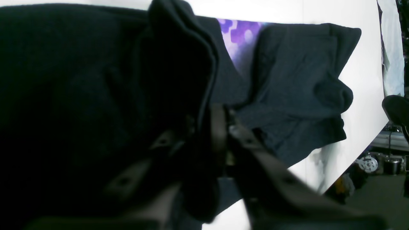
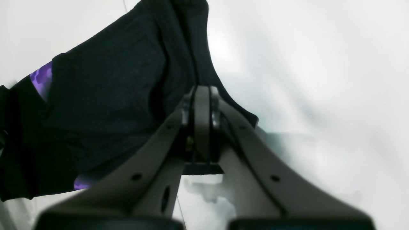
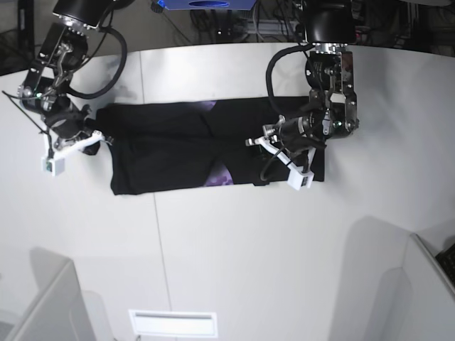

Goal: Fold the T-shirt properly
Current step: 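Move the left gripper inward and press the strip's middle flat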

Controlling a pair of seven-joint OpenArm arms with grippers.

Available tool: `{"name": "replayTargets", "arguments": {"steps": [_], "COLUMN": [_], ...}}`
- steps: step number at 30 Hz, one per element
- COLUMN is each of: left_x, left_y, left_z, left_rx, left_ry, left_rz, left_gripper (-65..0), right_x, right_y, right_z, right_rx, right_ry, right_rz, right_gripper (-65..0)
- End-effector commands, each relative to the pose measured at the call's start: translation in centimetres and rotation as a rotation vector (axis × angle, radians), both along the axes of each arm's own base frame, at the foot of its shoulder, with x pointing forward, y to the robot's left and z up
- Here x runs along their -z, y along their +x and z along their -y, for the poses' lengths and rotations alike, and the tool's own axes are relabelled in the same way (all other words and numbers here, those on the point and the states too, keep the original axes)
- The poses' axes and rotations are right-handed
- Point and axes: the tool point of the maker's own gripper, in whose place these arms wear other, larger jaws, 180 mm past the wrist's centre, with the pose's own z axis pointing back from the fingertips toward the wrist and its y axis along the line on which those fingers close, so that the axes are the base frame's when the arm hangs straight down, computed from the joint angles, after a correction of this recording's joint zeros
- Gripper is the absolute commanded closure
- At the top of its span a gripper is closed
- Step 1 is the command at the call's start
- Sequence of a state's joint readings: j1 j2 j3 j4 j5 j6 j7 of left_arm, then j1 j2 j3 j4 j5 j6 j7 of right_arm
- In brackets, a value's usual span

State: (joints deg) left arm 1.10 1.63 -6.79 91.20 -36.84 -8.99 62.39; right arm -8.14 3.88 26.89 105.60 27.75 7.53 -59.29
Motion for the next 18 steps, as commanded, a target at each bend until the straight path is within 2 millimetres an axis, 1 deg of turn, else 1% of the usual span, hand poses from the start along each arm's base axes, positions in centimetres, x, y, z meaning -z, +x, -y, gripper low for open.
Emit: {"name": "replayTargets", "arguments": {"steps": [1, 4, 6, 9, 11, 12, 16, 17, 18], "left_x": [-1.3, -1.4, -1.9, -2.2, -2.4, -2.5, -3.6, -3.9, -4.1], "left_y": [0.9, 0.9, 1.4, 1.6, 1.4, 1.2, 0.9, 0.8, 1.0], "left_z": [0.7, 1.3, 2.0, 2.5, 3.7, 4.6, 8.4, 9.1, 9.2], "left_rx": [-0.002, -0.003, -0.001, 0.002, 0.029, 0.054, 0.173, 0.195, 0.198], "left_ry": [-0.030, -0.047, -0.064, -0.077, -0.087, -0.090, -0.097, -0.100, -0.100], "left_rz": [0.044, 0.044, 0.054, 0.061, 0.066, 0.067, 0.099, 0.104, 0.112], "left_gripper": [-16.5, -28.5, -37.2, -46.1, -49.2, -49.7, -49.5, -49.5, -49.5], "right_x": [-0.8, -0.2, 0.0, 0.0, 0.0, 0.0, -0.1, -0.2, -0.2], "right_y": [0.7, 0.5, 0.5, 0.4, 0.4, 0.4, 0.6, 0.7, 0.7], "right_z": [0.4, 0.4, 0.4, 0.4, 0.4, 0.4, 0.4, 0.4, 0.4], "right_rx": [0.001, 0.004, 0.005, 0.005, 0.005, 0.005, 0.005, 0.005, 0.006], "right_ry": [-0.012, -0.002, 0.000, 0.000, 0.000, 0.000, -0.001, -0.001, 0.000], "right_rz": [0.036, 0.017, 0.013, 0.012, 0.012, 0.012, 0.016, 0.019, 0.023], "right_gripper": [0.0, 0.0, 0.0, 0.0, 0.0, 0.0, 0.0, 0.0, 0.0]}}
